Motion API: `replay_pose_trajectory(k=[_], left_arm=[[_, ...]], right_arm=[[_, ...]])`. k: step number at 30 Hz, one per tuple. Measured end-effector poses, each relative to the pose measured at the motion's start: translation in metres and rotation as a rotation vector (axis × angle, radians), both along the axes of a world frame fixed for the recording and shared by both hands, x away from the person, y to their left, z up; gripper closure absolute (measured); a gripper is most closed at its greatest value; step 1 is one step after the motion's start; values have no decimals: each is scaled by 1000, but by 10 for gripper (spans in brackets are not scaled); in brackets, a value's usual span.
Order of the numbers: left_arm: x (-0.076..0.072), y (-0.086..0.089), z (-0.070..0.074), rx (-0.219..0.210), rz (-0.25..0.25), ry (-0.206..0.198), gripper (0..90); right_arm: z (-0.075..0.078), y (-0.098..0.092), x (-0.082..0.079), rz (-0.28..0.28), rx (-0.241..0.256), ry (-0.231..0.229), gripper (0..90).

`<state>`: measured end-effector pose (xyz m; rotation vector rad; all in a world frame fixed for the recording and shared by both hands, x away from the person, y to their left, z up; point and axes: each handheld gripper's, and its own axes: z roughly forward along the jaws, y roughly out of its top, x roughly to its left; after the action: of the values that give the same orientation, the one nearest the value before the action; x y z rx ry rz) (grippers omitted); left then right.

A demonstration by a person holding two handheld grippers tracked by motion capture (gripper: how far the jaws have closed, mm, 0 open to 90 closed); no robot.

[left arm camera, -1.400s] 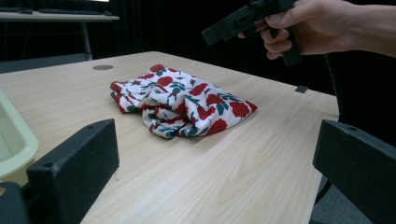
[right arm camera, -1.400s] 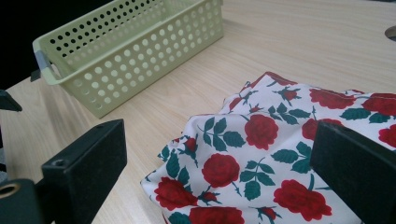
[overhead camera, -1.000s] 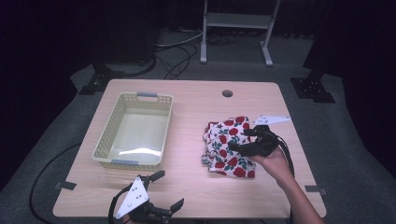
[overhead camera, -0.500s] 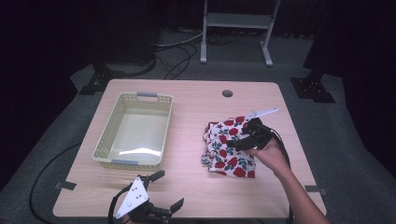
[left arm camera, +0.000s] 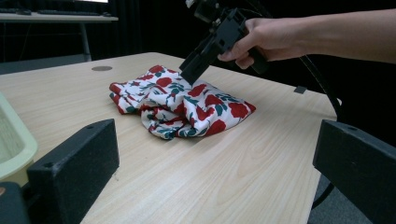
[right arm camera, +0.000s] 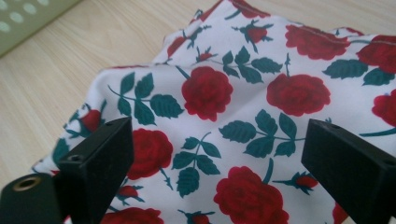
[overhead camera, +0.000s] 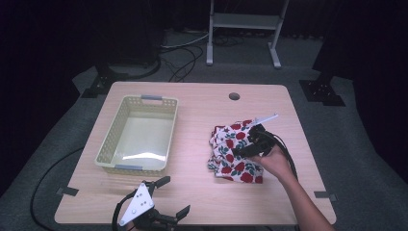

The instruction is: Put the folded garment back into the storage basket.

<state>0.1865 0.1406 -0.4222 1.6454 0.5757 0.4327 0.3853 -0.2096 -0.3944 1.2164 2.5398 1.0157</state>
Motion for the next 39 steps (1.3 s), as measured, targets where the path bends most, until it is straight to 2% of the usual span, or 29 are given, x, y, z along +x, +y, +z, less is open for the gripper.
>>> replay_pose_trajectory(k=[8, 13, 16, 18, 32, 39], left_arm=[[0, 0, 0, -4, 2, 3, 0], [0, -1, 0, 2, -5, 1, 0], [0, 0, -1, 0, -2, 3, 0], [1, 0, -1, -4, 1, 7, 0], [1, -1, -2, -1, -3, 10, 0], [2, -1, -2, -2, -5, 13, 0]], right_arm=[[-14, 3, 3, -2, -45, 15, 139], [-20, 5, 6, -7, -63, 15, 218], [-25, 11, 5, 11, -131, 10, 263], [-28, 17, 2, 15, -174, -15, 279], [-24, 17, 0, 45, -174, -16, 573], [-24, 16, 0, 55, -153, -9, 712]])
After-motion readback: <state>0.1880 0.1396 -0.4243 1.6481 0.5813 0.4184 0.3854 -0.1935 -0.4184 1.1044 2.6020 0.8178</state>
